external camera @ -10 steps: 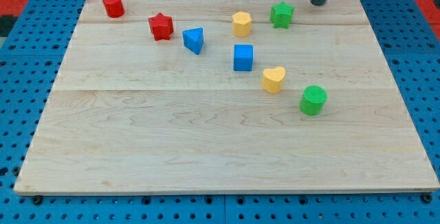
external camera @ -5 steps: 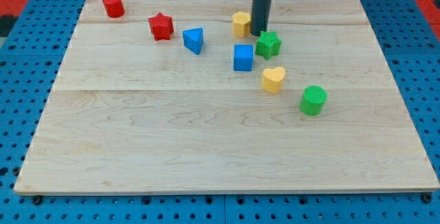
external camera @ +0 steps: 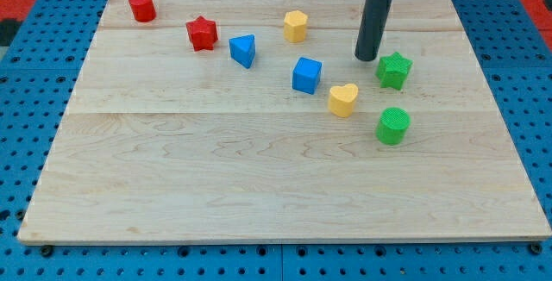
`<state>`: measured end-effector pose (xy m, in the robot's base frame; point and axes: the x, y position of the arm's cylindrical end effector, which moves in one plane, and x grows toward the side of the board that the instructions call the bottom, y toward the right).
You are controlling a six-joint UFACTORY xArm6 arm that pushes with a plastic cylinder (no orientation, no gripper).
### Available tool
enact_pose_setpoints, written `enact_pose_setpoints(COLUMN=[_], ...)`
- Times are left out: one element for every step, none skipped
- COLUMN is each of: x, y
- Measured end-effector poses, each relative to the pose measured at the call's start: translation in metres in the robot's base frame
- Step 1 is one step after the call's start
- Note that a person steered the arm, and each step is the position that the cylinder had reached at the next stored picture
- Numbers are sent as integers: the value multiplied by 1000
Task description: Place the green star towards the bottom right of the green circle to form a diagonal line
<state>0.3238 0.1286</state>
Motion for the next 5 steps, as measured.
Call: enact_pose_setpoints(x=[44,87,61,89,122], y=[42,32,21,29,58])
